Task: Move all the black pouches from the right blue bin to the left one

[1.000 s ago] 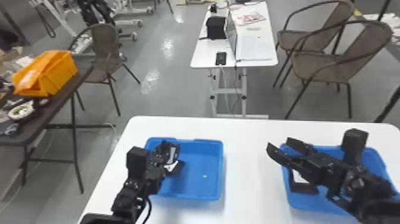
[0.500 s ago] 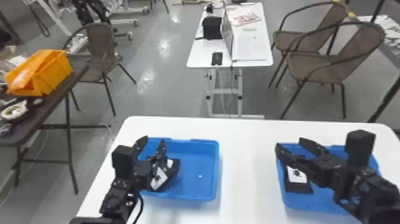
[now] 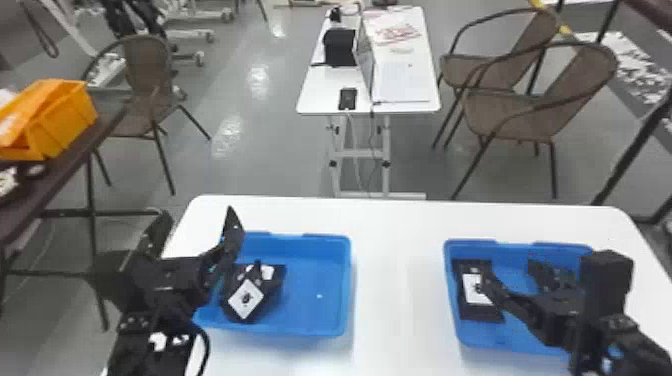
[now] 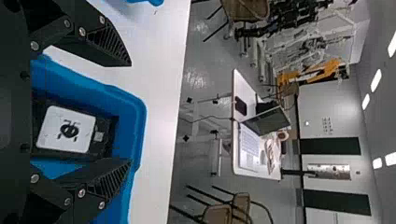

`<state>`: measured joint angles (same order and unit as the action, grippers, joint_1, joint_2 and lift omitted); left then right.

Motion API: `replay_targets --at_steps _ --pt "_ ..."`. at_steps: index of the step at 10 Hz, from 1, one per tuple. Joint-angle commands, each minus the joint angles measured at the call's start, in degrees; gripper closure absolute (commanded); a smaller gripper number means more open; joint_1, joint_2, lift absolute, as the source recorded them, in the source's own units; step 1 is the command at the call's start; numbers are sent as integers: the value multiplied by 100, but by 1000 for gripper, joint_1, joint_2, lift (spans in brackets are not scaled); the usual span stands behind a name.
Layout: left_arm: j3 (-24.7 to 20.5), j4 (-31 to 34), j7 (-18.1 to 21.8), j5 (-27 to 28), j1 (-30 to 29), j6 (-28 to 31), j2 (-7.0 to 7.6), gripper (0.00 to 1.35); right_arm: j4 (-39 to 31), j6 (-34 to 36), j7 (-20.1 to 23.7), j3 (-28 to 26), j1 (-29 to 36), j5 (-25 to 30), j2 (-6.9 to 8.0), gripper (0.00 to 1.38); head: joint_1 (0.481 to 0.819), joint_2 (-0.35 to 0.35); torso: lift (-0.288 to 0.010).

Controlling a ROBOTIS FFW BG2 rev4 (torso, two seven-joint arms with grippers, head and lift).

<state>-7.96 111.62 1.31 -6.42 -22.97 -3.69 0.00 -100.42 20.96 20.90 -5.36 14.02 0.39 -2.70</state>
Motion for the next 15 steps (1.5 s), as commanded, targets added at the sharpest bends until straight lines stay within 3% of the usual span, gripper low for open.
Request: replay_targets --at_steps 1,4,7,15 --pt "93 61 -105 -167 -58 -176 -15 99 -74 -4 -297 -18 277 339 112 321 695 95 10" --pt "189 70 -149 -246 -58 -184 -15 99 365 -57 -701 -132 330 541 218 321 695 62 10" --pt "225 70 -149 -290 -58 -176 -15 99 1332 -303 -1088 -158 -57 154 226 320 695 31 10" --pt "216 70 -149 -316 -102 -263 -15 99 3072 -716 -1185 176 -1217 119 226 318 695 55 10"
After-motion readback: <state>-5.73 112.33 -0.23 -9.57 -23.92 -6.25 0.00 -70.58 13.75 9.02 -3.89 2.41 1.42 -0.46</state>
